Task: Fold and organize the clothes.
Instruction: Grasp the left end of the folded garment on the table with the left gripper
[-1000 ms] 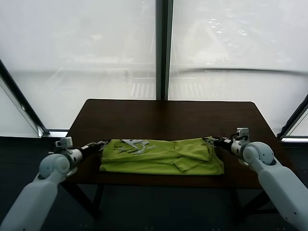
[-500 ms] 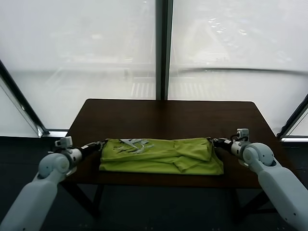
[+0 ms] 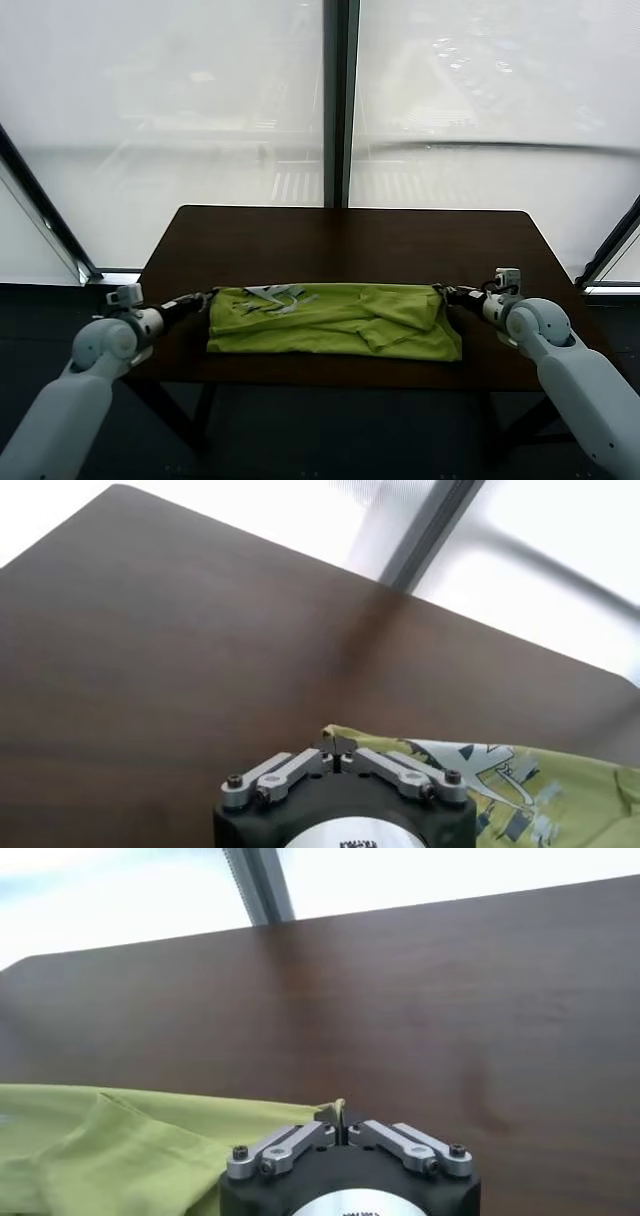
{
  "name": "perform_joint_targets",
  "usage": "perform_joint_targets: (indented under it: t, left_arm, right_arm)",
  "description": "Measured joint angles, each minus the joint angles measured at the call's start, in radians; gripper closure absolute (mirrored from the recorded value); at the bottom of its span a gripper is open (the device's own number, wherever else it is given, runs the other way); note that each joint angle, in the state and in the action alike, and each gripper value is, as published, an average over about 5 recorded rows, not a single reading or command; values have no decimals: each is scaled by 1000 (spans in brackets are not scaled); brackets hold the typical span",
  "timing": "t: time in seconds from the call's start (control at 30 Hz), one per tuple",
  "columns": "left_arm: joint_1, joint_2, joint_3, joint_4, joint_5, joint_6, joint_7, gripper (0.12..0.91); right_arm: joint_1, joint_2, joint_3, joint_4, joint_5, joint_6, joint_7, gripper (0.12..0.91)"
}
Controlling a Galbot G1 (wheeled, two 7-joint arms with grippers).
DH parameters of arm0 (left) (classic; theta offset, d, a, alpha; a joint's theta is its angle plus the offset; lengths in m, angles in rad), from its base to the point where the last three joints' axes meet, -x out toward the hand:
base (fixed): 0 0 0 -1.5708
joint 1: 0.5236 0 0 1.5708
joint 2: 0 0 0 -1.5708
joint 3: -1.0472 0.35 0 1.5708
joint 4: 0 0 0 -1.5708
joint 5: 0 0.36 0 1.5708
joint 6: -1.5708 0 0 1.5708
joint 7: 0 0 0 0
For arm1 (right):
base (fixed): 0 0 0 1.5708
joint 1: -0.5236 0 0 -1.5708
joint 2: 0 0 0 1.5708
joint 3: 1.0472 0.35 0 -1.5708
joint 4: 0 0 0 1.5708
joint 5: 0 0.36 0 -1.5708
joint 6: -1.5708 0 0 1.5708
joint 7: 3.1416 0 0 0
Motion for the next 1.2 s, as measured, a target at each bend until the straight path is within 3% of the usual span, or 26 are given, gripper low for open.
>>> perform_joint_targets:
  t: [0.2, 0.3, 0.37, 0.43, 0.53, 0.67, 0.83, 1.2]
  left_arm:
    - [0, 22, -13, -31, -16, 2, -43, 443]
    - [5, 48, -13, -47, -59, 20, -68, 261]
    - [13, 79, -6, -59, -116, 37, -74, 172]
    - [20, 124, 9, -67, -187, 55, -63, 136]
    - [22, 202, 39, -64, -292, 95, -15, 125]
    - [23, 291, 72, -44, -395, 124, 56, 123]
    - [25, 338, 98, -34, -403, 124, 116, 123]
    - [3, 357, 170, -11, -314, 124, 157, 123]
  right_arm:
    - [-30, -46, 11, 59, -25, 109, -9, 211]
    - [-69, -87, 24, 109, -55, 228, -32, 133]
    - [-109, -117, 38, 146, -70, 339, -52, 123]
    - [-158, -142, 58, 179, -76, 467, -74, 119]
    - [-249, -159, 104, 225, -78, 642, -103, 118]
    - [-381, -158, 203, 288, -76, 774, -132, 118]
    - [-533, -137, 337, 362, -74, 831, -147, 118]
    - [-718, -101, 500, 459, -68, 859, -148, 118]
